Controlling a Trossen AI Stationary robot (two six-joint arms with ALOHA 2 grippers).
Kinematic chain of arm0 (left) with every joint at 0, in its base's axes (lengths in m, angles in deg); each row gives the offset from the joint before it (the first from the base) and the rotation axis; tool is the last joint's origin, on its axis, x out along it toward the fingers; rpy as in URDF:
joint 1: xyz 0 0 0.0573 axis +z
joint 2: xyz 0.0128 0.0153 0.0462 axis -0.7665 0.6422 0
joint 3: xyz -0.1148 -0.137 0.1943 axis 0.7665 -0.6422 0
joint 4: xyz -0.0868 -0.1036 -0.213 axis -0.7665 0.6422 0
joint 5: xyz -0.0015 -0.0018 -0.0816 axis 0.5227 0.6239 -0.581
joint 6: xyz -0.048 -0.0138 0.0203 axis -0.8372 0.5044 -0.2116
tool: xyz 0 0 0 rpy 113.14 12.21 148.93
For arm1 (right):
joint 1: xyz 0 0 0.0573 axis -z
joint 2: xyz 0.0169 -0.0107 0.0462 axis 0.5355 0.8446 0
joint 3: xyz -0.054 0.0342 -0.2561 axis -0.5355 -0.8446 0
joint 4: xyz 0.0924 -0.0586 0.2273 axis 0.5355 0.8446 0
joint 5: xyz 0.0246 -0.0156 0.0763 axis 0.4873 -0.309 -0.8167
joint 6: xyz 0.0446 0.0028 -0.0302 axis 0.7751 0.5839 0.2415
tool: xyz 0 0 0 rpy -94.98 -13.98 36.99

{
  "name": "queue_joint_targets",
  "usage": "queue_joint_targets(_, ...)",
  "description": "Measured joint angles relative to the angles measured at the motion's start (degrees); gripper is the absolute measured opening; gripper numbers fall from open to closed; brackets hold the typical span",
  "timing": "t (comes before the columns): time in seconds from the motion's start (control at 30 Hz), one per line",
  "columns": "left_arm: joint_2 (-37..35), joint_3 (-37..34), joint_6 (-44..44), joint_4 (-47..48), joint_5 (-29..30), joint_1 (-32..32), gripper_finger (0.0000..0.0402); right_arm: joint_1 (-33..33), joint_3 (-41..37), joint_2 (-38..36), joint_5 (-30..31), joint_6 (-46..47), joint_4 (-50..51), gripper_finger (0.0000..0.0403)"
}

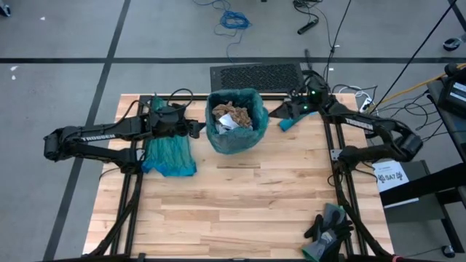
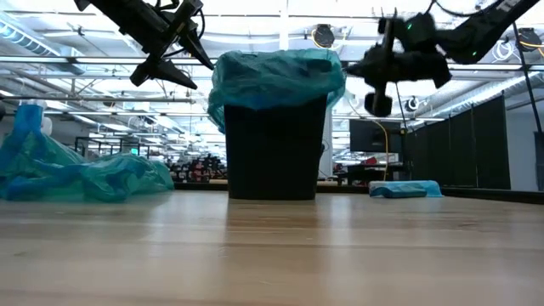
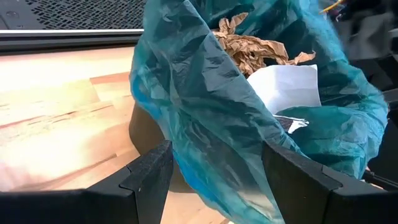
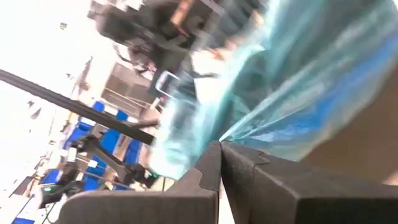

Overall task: Place trash/remove bag and relplace
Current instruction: Remove the blue trash bag from the black trash bin

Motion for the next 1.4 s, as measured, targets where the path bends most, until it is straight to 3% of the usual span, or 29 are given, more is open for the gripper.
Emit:
queue_joint_targets(0.17,0.0,0.0,0.4,0.0,0.0,0.0,0.0244,-1.6,3.1,-2.4,1.7,3.1,-2.9,0.0)
queue_joint_targets(0.33,0.0,0.0,0.5,0.0,0.0,0.0,0.0244,-5.0,11.8,0.0,3.4,1.5,-2.3,0.0)
queue_joint_targets(0.67,0.0,0.0,0.5,0.0,0.0,0.0,0.0244,-13.0,34.8,15.5,9.1,-12.4,16.0,0.0)
queue_joint_targets(0.9,0.0,0.0,2.0,0.0,0.0,0.0,0.0244,-16.8,45.9,27.2,9.1,-12.7,16.3,0.0)
queue_joint_targets(1.1,0.0,0.0,3.5,0.0,0.0,0.0,0.0244,-17.6,53.0,32.4,9.1,-11.4,16.3,0.0001)
queue_joint_targets(1.4,0.0,0.0,6.3,0.0,-0.3,0.0,0.0244,-14.4,54.9,31.3,9.0,-11.7,19.7,0.0074)
